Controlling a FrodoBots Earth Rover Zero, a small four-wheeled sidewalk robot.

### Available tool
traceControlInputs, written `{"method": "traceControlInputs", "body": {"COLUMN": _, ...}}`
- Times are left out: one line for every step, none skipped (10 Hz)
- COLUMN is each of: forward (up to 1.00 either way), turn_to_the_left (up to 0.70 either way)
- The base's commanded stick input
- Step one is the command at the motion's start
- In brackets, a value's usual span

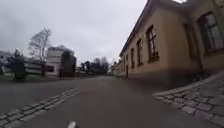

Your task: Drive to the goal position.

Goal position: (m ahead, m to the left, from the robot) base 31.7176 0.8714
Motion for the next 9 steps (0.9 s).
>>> {"method": "traceControlInputs", "body": {"forward": 1.00, "turn_to_the_left": 0.02}}
{"method": "traceControlInputs", "body": {"forward": 1.00, "turn_to_the_left": 0.01}}
{"method": "traceControlInputs", "body": {"forward": 1.00, "turn_to_the_left": 0.01}}
{"method": "traceControlInputs", "body": {"forward": 1.00, "turn_to_the_left": 0.01}}
{"method": "traceControlInputs", "body": {"forward": 1.00, "turn_to_the_left": 0.01}}
{"method": "traceControlInputs", "body": {"forward": 1.00, "turn_to_the_left": 0.01}}
{"method": "traceControlInputs", "body": {"forward": 1.00, "turn_to_the_left": 0.01}}
{"method": "traceControlInputs", "body": {"forward": 1.00, "turn_to_the_left": 0.01}}
{"method": "traceControlInputs", "body": {"forward": 1.00, "turn_to_the_left": 0.01}}
